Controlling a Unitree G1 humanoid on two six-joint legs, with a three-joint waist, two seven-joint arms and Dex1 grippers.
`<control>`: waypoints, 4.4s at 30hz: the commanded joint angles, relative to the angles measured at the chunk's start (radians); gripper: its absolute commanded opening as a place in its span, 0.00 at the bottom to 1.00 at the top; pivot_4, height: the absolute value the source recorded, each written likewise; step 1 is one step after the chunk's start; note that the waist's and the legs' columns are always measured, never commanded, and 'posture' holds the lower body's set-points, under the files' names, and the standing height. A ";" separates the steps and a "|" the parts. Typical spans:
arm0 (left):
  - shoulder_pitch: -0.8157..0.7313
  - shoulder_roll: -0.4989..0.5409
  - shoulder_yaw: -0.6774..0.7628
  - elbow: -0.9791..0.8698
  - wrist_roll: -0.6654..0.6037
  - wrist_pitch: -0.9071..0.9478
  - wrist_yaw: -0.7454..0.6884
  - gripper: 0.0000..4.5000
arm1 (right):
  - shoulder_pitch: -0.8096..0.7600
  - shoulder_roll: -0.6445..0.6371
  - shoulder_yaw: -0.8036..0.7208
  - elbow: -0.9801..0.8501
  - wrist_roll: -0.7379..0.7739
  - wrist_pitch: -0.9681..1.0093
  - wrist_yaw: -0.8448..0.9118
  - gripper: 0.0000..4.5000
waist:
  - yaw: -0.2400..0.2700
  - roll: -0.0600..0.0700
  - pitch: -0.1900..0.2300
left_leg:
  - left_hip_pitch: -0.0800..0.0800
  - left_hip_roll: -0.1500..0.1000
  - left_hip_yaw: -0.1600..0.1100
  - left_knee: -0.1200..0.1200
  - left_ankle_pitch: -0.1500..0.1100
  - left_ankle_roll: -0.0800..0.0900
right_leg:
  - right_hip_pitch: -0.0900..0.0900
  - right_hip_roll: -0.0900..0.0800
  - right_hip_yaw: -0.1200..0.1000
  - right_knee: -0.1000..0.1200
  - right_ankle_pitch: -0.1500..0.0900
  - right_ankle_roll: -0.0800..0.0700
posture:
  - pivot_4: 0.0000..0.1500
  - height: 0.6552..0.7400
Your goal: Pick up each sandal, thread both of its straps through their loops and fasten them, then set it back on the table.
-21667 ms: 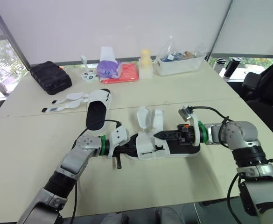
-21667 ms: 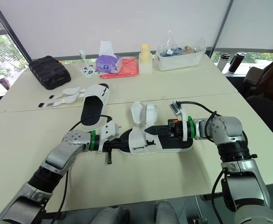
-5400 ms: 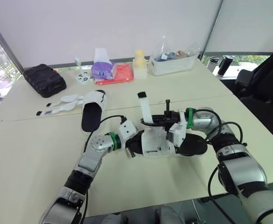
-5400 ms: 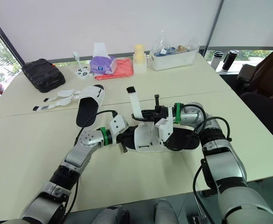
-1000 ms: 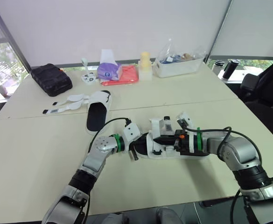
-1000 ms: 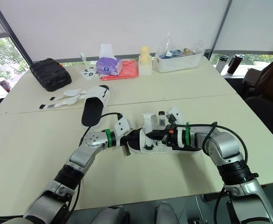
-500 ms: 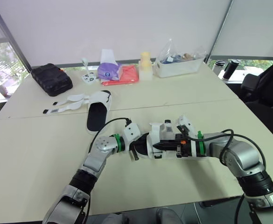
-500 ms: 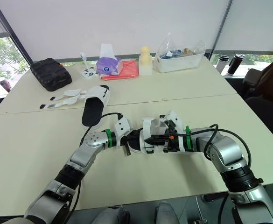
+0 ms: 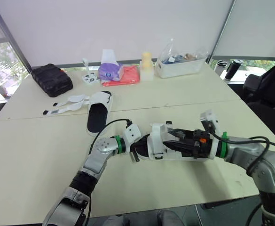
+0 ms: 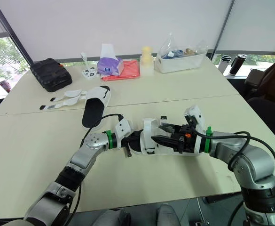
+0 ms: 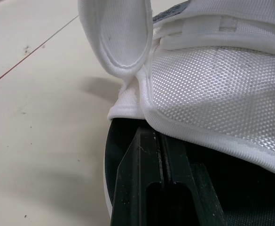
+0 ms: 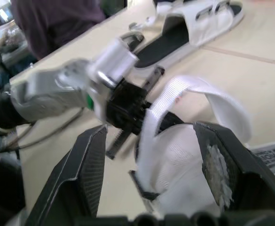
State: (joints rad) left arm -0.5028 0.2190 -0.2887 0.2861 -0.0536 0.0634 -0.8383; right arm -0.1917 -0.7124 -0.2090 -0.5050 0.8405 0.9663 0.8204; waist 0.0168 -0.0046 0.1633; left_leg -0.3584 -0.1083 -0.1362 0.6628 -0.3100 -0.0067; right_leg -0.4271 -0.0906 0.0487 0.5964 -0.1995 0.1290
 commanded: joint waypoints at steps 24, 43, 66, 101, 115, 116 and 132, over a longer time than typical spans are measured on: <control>-0.004 -0.013 -0.018 -0.006 -0.002 0.021 -0.041 0.00 | 0.152 0.103 0.202 0.030 -0.136 -0.159 -0.100 0.72 | -0.003 -0.002 0.001 | 0.001 0.000 0.001 0.001 0.000 0.000 | 0.001 0.000 0.000 0.000 -0.001 0.001 | 1.00 1.00; -0.002 -0.021 -0.018 0.003 0.003 0.014 -0.022 0.00 | 0.128 0.179 0.218 0.111 -0.136 -0.108 -0.153 0.01 | -0.002 -0.001 0.000 | 0.001 0.000 0.001 0.001 0.000 0.000 | 0.001 0.000 0.000 0.000 -0.001 0.001 | 1.00 1.00; -0.018 -0.024 -0.020 0.031 0.012 0.000 -0.032 0.00 | 0.292 -0.116 0.225 -0.109 0.001 -0.032 0.085 0.01 | 0.002 -0.002 0.001 | 0.001 0.000 0.000 0.001 -0.001 0.001 | 0.002 -0.001 -0.001 -0.001 -0.002 0.002 | 1.00 1.00; -0.010 -0.025 -0.022 0.028 0.007 -0.002 -0.034 0.00 | -0.023 0.227 0.018 0.281 0.858 0.047 -0.682 0.01 | 0.021 -0.002 0.001 | 0.000 0.000 0.000 0.001 -0.001 0.001 | 0.001 0.000 0.000 0.000 -0.001 0.002 | 1.00 1.00; -0.013 -0.026 -0.023 0.029 0.006 0.000 -0.038 0.00 | -0.038 0.243 0.006 0.313 0.863 -0.033 -0.827 0.90 | 0.020 -0.002 0.001 | 0.001 0.000 0.001 0.001 -0.001 0.001 | 0.001 0.000 0.000 0.000 -0.001 0.002 | 1.00 1.00; -0.013 -0.026 -0.024 0.028 0.007 0.001 -0.037 0.00 | -0.055 0.221 0.005 0.298 0.833 -0.030 -0.800 0.99 | 0.020 -0.002 0.000 | 0.001 0.000 0.001 0.001 -0.001 0.001 | 0.001 0.000 0.000 0.000 -0.001 0.002 | 1.00 1.00; -0.036 -0.049 -0.027 0.070 0.012 -0.020 -0.032 0.00 | -0.361 -0.071 0.364 0.323 -0.024 -0.209 -0.111 0.99 | 0.022 -0.001 0.001 | -0.001 0.000 0.001 0.001 0.000 0.001 | 0.000 0.000 -0.001 -0.001 -0.001 0.002 | 1.00 1.00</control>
State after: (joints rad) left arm -0.5285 0.1782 -0.3018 0.3413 -0.0519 0.0500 -0.8716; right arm -0.5247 -0.7922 0.1632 -0.1853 0.8370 0.7608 0.6698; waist 0.0390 -0.0061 0.1642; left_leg -0.3589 -0.1084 -0.1352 0.6636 -0.3104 -0.0054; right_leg -0.4268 -0.0904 0.0481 0.5952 -0.2006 0.1307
